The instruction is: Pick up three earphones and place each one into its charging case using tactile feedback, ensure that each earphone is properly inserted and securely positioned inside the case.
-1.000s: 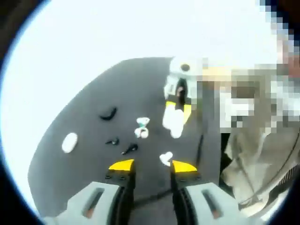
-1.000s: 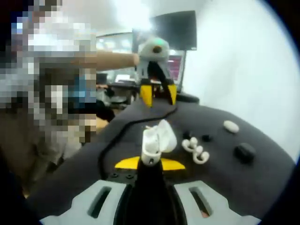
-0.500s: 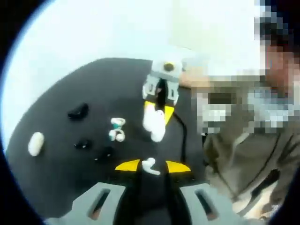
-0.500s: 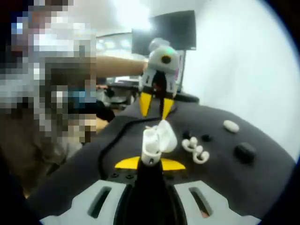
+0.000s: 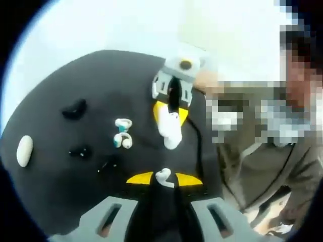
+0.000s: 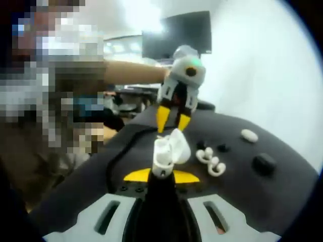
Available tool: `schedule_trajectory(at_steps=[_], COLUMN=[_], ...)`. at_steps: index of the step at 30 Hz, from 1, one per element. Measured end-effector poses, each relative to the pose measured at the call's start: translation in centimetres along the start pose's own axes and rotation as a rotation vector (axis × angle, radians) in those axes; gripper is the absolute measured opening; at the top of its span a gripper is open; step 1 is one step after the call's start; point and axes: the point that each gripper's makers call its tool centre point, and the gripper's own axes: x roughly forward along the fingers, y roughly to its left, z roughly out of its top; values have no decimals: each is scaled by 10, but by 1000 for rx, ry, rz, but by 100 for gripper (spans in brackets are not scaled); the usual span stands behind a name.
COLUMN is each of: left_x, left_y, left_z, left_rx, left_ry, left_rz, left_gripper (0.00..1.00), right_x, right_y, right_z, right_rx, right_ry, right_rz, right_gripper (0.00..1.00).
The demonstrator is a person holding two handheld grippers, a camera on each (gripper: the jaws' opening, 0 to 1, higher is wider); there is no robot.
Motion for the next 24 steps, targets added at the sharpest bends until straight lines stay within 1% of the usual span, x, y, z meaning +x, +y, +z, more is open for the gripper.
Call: schedule_trajectory(at_steps=[3,6,10,12,20,21,23,24], left_x=[2,6,9,7,4,3,0,-3], left_y=[4,4,2,5,4,5,10,12], left_z=[-4,-3,-3,-4,-4,-3,-1,-2], left_rx=[7,-19,-3,2,-1,-4,26,53], left_ry=[17,4,10,14,-17,-30,-60,-63], left_rz=[3,-12,-21,-14,-12,3,69,111], left_gripper=[13,13,12,10,10,10,10,9], right_x=[0,0,-1,-1,0,0,0,0], right_y=[1,2,2,2,2,2,2,1], right_z=[0,0,1,1,1,1,1,0], right_rx=[-4,-4,-4,-5,-5,-5,-6,-6], right_ry=[1,0,0,0,-1,-1,-1,-1], right_rz=[-1,-2,-1,-1,0,0,0,-1], right_gripper=[17,17,17,17,17,17,17,17])
